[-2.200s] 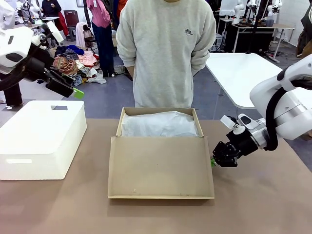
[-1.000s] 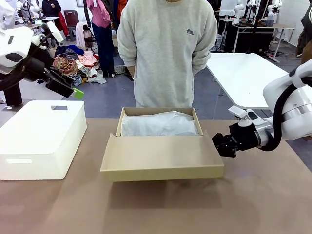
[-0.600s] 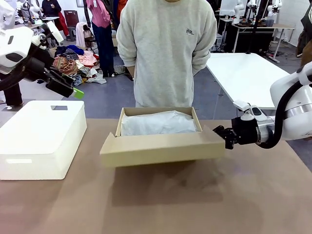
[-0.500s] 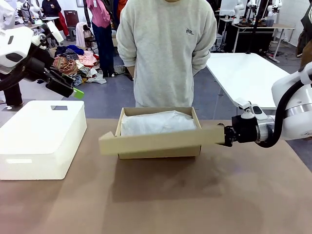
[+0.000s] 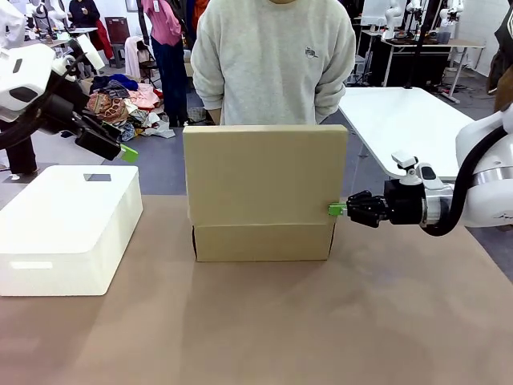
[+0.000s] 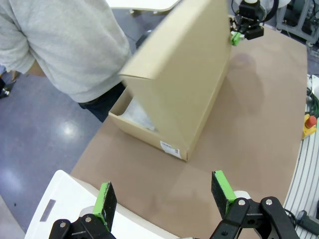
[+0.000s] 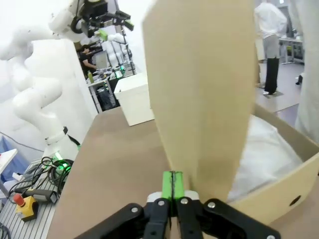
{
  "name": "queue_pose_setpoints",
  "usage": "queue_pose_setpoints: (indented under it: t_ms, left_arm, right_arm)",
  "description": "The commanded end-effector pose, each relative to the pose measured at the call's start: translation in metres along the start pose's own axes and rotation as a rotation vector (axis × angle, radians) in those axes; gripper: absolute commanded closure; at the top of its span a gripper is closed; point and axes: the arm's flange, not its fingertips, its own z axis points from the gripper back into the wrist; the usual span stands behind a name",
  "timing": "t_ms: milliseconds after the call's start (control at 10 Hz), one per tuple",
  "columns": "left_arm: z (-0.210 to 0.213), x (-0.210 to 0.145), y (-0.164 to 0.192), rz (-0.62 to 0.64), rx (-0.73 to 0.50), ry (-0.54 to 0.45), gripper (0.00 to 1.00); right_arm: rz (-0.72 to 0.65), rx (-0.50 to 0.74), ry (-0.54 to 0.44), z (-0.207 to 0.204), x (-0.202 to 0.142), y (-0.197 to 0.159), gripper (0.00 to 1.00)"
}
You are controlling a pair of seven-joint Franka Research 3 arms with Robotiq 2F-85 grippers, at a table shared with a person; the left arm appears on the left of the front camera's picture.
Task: Pack the shoes into the box.
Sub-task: Close the Shoes Box.
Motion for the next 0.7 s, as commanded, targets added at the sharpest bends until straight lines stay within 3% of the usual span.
queue_pose_setpoints:
  t_ms: [0, 600]
  left_arm:
    - [0.0, -0.002, 0.0, -0.007, -0.013, -0.015, 0.0]
    - [0.0, -0.002, 0.0, -0.007, -0.013, -0.015, 0.0]
  right_arm:
    - [0.042, -0.065, 0.015, -0.006, 0.002, -0.001, 1.0]
    - [0.092, -0.065, 0.064, -0.005, 0.04, -0.009, 1.0]
